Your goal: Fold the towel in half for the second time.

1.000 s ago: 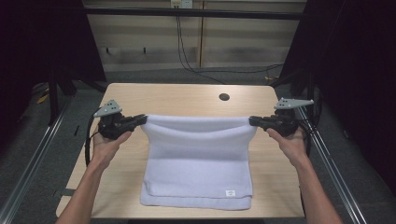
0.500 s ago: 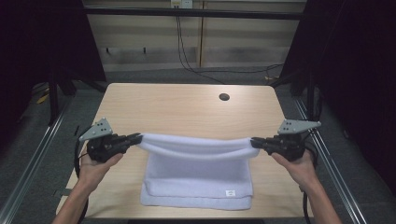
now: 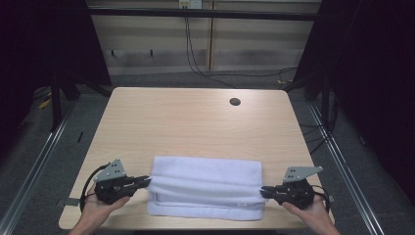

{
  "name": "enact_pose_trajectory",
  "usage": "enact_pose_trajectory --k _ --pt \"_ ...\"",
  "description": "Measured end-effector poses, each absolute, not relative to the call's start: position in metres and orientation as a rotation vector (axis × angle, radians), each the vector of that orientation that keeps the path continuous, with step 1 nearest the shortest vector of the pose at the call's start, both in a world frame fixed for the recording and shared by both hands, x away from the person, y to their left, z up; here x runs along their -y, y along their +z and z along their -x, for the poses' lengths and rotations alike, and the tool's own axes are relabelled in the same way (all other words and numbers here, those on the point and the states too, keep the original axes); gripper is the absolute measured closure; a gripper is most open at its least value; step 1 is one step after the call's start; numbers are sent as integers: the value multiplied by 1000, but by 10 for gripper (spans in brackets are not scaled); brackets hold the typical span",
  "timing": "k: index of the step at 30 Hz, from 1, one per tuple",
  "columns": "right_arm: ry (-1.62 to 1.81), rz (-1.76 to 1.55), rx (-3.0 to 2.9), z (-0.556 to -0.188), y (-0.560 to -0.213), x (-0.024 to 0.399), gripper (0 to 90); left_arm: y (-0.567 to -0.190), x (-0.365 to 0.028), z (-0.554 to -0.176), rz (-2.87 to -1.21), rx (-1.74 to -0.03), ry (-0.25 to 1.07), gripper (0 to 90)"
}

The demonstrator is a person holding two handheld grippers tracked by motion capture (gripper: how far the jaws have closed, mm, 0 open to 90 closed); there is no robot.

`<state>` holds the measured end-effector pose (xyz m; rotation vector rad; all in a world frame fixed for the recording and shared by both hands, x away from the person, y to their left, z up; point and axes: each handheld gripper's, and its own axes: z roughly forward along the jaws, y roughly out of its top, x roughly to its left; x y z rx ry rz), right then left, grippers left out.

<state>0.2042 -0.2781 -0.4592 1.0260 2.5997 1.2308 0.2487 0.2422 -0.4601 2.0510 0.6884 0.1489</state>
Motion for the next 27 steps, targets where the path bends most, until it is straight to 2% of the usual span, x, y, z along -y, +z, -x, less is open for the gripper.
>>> enact_pose_trajectory --k 2,12,19,22,27 --pt "1256 -1053 -2608 -201 -466 280 796 -465 -240 -244 -2116 -669 139 827" --pt "1227 -1008 -2740 -179 -478 278 664 -474 -244 -223 -2209 -618 48 755" --pt "1291 -1071 -2663 -182 -474 277 578 -470 -245 -220 -2156 -629 43 639" --pt "1298 -1106 -2590 -187 -471 279 529 -461 -242 -228 -2103 -652 69 542" --pt "1336 -1148 -2442 -195 -460 285 479 -452 -238 -252 -2023 -739 122 434"
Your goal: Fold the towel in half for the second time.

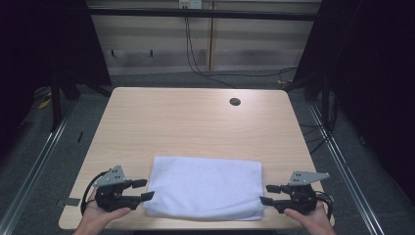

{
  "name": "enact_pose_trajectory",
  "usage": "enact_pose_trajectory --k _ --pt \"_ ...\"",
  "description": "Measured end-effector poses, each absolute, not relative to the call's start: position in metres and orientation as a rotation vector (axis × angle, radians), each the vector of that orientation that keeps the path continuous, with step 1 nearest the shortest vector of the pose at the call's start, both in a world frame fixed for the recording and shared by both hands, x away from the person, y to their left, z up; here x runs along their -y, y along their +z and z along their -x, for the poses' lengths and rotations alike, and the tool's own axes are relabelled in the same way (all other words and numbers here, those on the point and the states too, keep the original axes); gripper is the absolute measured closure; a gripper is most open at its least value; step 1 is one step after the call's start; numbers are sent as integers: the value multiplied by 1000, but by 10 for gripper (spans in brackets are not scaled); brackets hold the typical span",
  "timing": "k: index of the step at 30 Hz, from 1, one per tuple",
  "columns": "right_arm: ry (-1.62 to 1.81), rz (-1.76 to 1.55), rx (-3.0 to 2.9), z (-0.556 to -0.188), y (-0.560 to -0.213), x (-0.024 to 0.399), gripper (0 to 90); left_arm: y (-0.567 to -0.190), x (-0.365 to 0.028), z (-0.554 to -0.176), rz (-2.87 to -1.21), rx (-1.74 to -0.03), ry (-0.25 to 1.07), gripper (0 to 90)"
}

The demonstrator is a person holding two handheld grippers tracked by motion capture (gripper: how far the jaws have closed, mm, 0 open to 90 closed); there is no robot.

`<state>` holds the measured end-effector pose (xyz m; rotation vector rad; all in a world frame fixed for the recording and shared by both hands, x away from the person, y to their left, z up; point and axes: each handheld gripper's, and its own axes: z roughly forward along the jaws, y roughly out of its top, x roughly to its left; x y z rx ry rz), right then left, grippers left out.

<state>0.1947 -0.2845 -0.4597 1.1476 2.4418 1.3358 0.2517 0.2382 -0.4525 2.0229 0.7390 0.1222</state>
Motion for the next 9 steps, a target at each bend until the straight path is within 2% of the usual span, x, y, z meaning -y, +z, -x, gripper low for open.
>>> enact_pose_trajectory --k 2,4,6,9 --pt "1316 -1202 -2327 -201 -456 289 421 -454 -240 -267 -1985 -824 147 397" --pt "1318 -1244 -2250 -208 -456 294 408 -459 -244 -277 -1963 -910 186 360" --pt "1315 -1291 -2171 -214 -460 300 367 -465 -249 -280 -1943 -931 196 335" --pt "1252 -1348 -2155 -217 -471 304 352 -474 -256 -282 -1938 -973 188 297"
